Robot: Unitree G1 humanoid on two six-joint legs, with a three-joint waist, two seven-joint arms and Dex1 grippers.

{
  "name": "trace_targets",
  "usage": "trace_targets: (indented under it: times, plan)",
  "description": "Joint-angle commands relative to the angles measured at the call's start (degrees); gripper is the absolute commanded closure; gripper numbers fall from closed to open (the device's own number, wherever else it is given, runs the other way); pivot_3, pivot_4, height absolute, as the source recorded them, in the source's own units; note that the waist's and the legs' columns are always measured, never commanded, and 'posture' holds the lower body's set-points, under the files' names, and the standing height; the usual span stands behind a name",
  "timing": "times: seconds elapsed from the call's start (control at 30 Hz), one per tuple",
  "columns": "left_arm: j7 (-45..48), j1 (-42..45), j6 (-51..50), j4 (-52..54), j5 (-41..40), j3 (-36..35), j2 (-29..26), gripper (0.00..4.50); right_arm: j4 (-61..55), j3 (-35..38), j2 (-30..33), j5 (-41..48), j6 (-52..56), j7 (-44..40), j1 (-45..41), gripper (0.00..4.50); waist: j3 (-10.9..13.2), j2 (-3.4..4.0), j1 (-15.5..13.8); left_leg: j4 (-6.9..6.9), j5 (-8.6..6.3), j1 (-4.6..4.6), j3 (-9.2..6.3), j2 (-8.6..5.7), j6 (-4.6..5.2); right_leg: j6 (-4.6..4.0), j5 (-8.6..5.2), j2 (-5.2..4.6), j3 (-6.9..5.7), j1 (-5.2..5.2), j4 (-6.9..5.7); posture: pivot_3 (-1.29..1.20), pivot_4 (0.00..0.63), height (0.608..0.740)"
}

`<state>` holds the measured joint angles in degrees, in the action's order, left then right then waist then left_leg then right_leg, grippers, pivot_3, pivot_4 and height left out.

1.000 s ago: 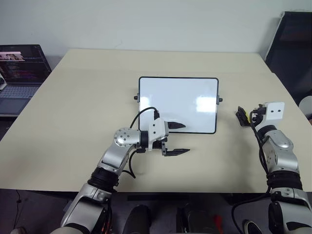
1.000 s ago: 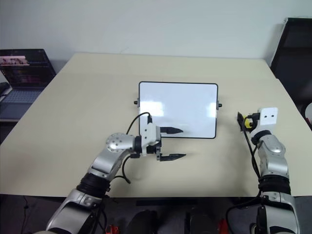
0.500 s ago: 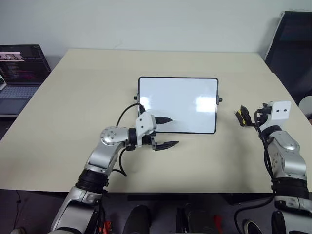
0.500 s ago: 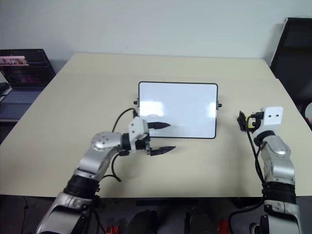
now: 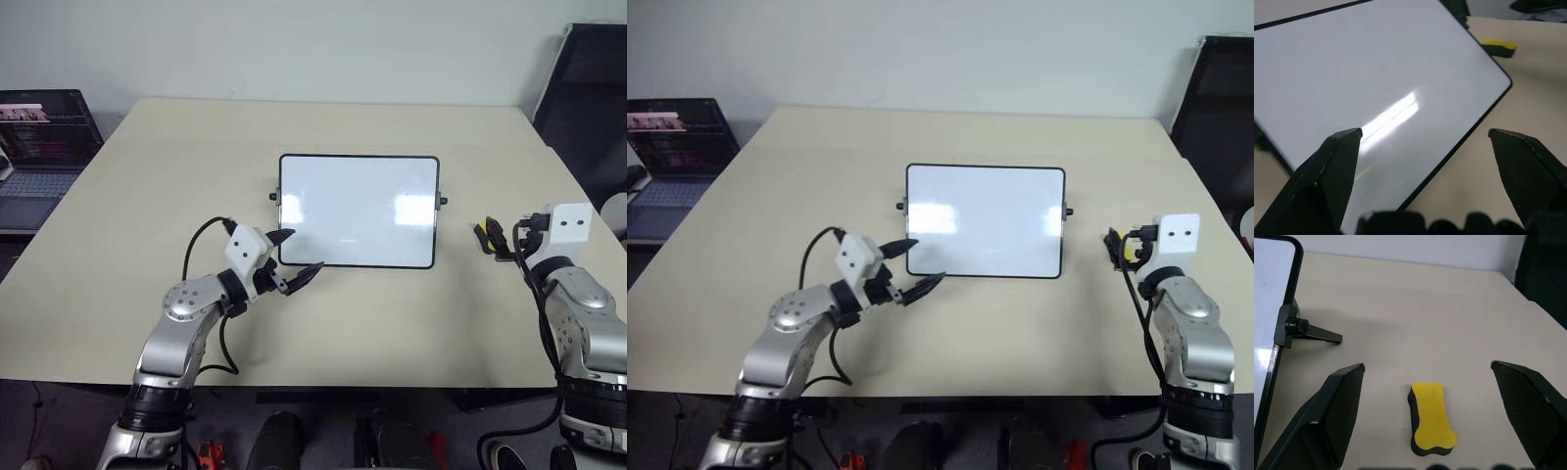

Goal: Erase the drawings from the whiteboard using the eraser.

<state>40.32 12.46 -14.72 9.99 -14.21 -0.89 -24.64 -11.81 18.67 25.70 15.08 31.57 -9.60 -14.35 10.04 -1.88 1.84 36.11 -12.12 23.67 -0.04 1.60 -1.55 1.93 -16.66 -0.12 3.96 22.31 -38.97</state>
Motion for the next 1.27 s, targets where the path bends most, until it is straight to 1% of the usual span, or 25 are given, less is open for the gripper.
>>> trace_targets:
  times: [0.03, 0.13, 0.3, 0.47, 0.67, 0.8, 0.97, 1.1, 1.2, 1.27]
  plan:
    - [-6.02, -1.41, 0.74, 4.42, 0.83, -3.38, 1.00, 0.00, -5.44, 2.67, -0.44, 0.81, 2.23, 2.04, 1.08, 0.02, 0.00, 0.00, 0.00, 0.00, 0.00, 0.00, 0.00, 0.00, 0.00, 0.00, 0.00, 0.00, 0.00, 0.00, 0.00, 0.00, 0.150, 0.740]
    - [-12.48, -1.81, 0.39, 4.83, 2.13, -5.30, 3.16, 0.00, -7.15, 3.15, -0.40, 1.19, 4.13, 2.26, 2.17, 0.02, 0.00, 0.00, -0.03, 0.00, 0.00, 0.00, 0.00, 0.00, 0.00, 0.00, 0.00, -0.01, 0.01, -0.01, 0.00, 0.00, 0.150, 0.740]
    - [-19.66, -2.85, 0.59, 6.40, 3.75, -6.90, 6.07, 0.00, -7.26, 4.50, -0.56, 1.31, 4.82, 3.08, 2.44, 0.02, 0.00, 0.00, -0.01, 0.00, 0.00, 0.00, 0.03, -0.02, 0.00, 0.02, 0.01, -0.01, 0.01, -0.01, 0.01, 0.00, 0.150, 0.740]
    - [-24.23, -4.87, 1.02, 7.72, 6.20, -8.00, 6.32, 0.00, -8.03, 5.15, -2.21, 1.45, 4.86, 4.15, 3.67, 0.02, 0.00, -0.01, 0.01, 0.00, 0.00, 0.00, 0.07, 0.00, 0.00, 0.01, 0.01, 0.01, 0.02, -0.01, 0.00, 0.00, 0.150, 0.740]
    - [-31.13, -7.00, 1.35, 7.77, 9.47, -11.44, 6.51, 0.00, -9.24, 7.29, -3.36, 1.25, 3.84, 5.50, 6.75, 0.02, -0.01, -0.02, -0.03, 0.00, 0.00, 0.00, 0.07, -0.02, 0.00, 0.01, 0.01, 0.00, 0.02, -0.01, 0.01, 0.00, 0.150, 0.740]
    - [-33.01, -8.52, 0.68, 8.67, 9.53, -12.79, 7.05, 0.00, -9.00, 8.46, -4.28, 1.17, 2.97, 6.12, 7.99, 0.02, -0.02, -0.03, 0.01, -0.01, 0.00, -0.01, 0.07, -0.01, 0.00, 0.01, 0.00, 0.00, 0.02, -0.01, 0.01, 0.00, 0.150, 0.740]
    - [-33.34, -8.03, 0.27, 9.55, 9.86, -10.27, 8.05, 0.00, -8.47, 9.19, -4.85, 1.00, 2.45, 6.93, 8.69, 0.02, -0.02, -0.04, 0.00, 0.00, 0.00, -0.01, 0.12, -0.01, 0.00, 0.02, 0.00, 0.00, 0.01, -0.02, 0.01, 0.00, 0.150, 0.740]
    - [-31.95, -6.88, 0.76, 9.70, 10.64, -7.15, 7.85, 0.00, -12.95, 10.18, -5.50, 1.56, 4.39, 7.55, 12.06, 0.02, -0.03, -0.03, -0.18, 0.00, 0.00, 0.00, 0.10, -0.02, 0.00, 0.02, 0.00, 0.00, 0.02, -0.02, 0.02, 0.00, 0.150, 0.740]
    - [-31.64, -6.96, -0.29, 9.63, 9.70, -6.62, 8.63, 0.00, -16.57, 11.20, -5.82, 2.35, 6.26, 7.62, 15.45, 0.02, -0.04, -0.04, -0.15, -0.02, 0.00, 0.02, 0.07, -0.01, 0.00, 0.01, -0.01, 0.01, 0.03, -0.01, 0.03, 0.00, 0.150, 0.740]
    - [-31.02, -6.49, -0.33, 9.67, 9.26, -6.07, 8.69, 0.00, -17.74, 11.64, -5.63, 2.89, 7.15, 7.57, 16.17, 0.02, -0.04, -0.04, -0.15, -0.01, 0.00, 0.01, 0.09, -0.01, -0.01, 0.02, -0.01, 0.00, 0.02, -0.02, 0.03, 0.00, 0.150, 0.740]
